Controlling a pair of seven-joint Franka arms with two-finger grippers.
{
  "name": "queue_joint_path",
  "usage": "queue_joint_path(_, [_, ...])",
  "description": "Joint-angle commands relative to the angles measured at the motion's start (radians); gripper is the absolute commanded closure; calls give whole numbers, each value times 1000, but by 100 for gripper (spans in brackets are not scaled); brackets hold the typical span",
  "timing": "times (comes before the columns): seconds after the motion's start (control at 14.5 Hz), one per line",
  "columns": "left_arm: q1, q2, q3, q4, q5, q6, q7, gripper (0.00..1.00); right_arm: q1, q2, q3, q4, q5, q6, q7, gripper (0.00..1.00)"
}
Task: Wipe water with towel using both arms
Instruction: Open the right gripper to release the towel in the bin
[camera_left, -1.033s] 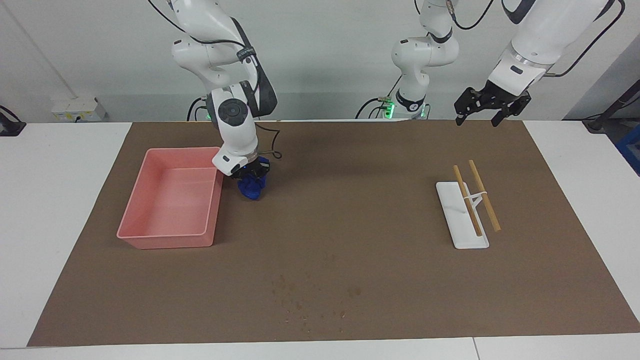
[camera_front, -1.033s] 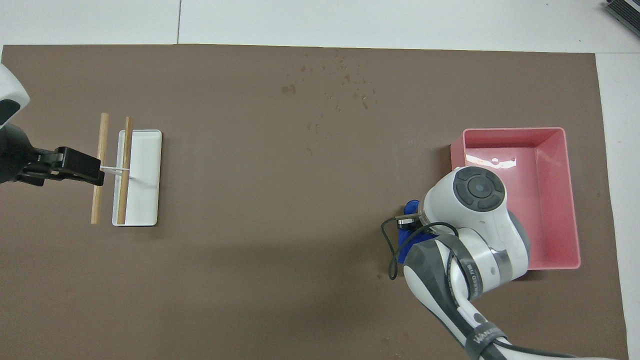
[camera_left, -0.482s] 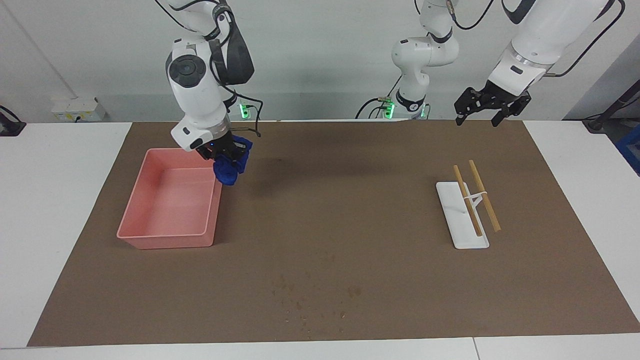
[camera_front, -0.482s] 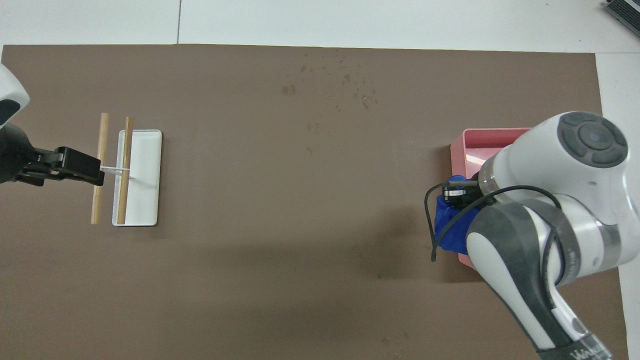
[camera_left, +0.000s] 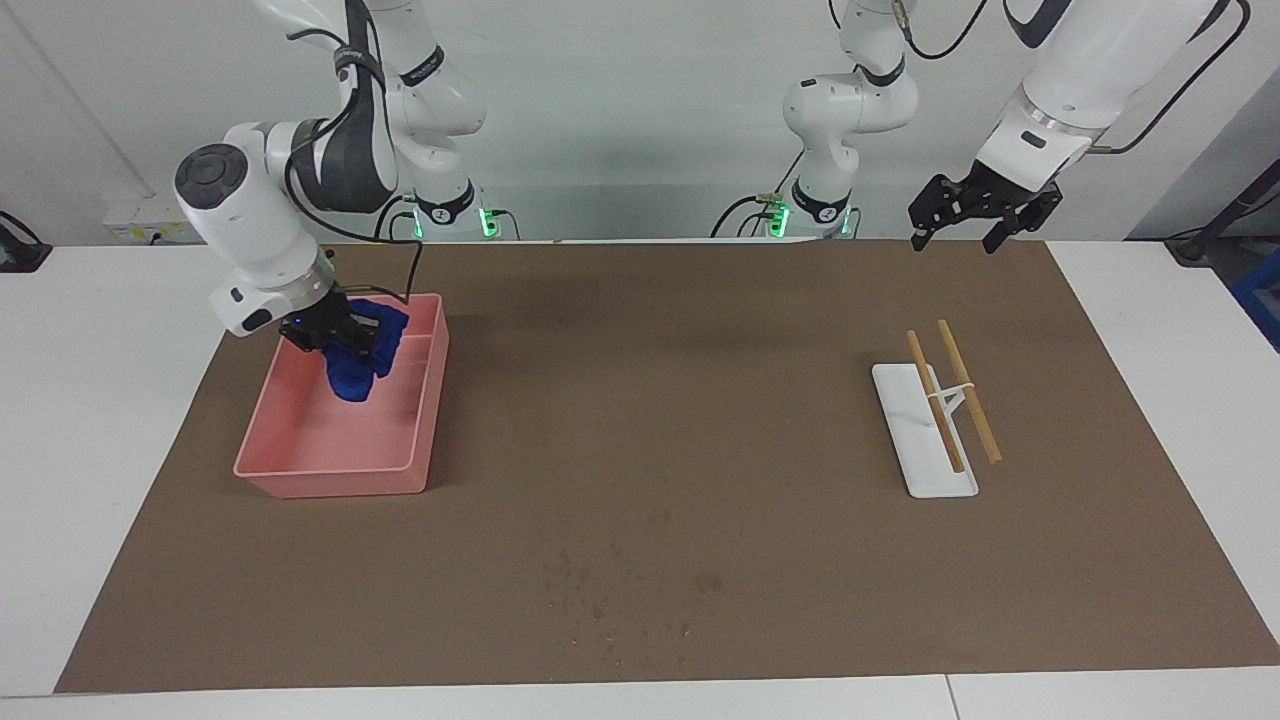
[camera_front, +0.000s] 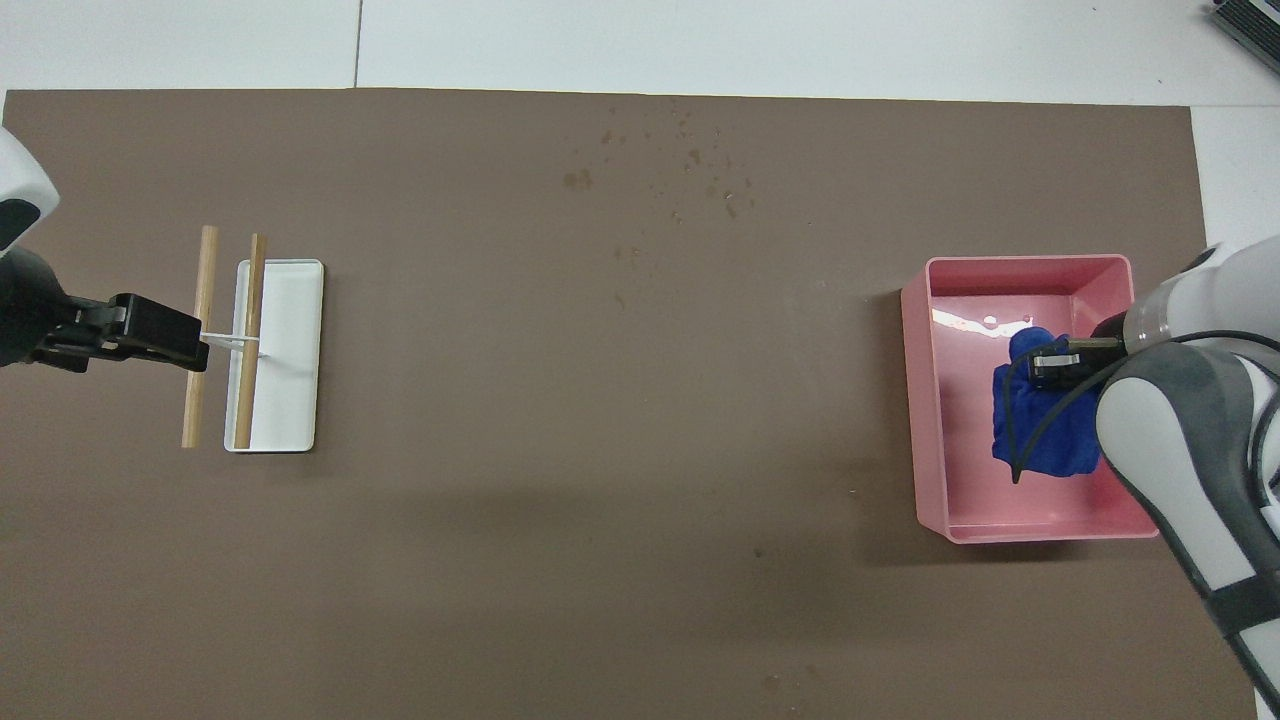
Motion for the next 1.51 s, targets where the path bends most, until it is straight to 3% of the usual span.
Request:
queue_joint_path(0.0, [16, -29, -13, -28, 17, -6, 9, 0, -28, 3, 13, -93, 16, 76, -26, 100])
queue_joint_path(0.28, [16, -29, -11, -28, 17, -6, 9, 0, -19, 35, 13, -141, 16, 131, 26, 100])
queue_joint_path(0.41, [16, -29, -11, -28, 17, -6, 9, 0, -14, 35, 15, -146, 16, 140, 56, 18])
queue_joint_path(0.48, [16, -29, -11, -28, 17, -6, 9, 0, -14, 37, 15, -138, 16, 134, 56, 7])
queue_joint_path(0.69, [16, -29, -11, -28, 17, -6, 9, 0, -13, 22, 19, -88, 14, 84, 56, 4])
queue_joint_path(1.17, [16, -29, -11, -28, 17, -6, 9, 0, 59, -20, 26, 178, -7, -180, 148, 0])
queue_joint_path(1.45, [16, -29, -11, -28, 17, -6, 9, 0, 119, -18, 27, 303, -38, -266, 216, 0])
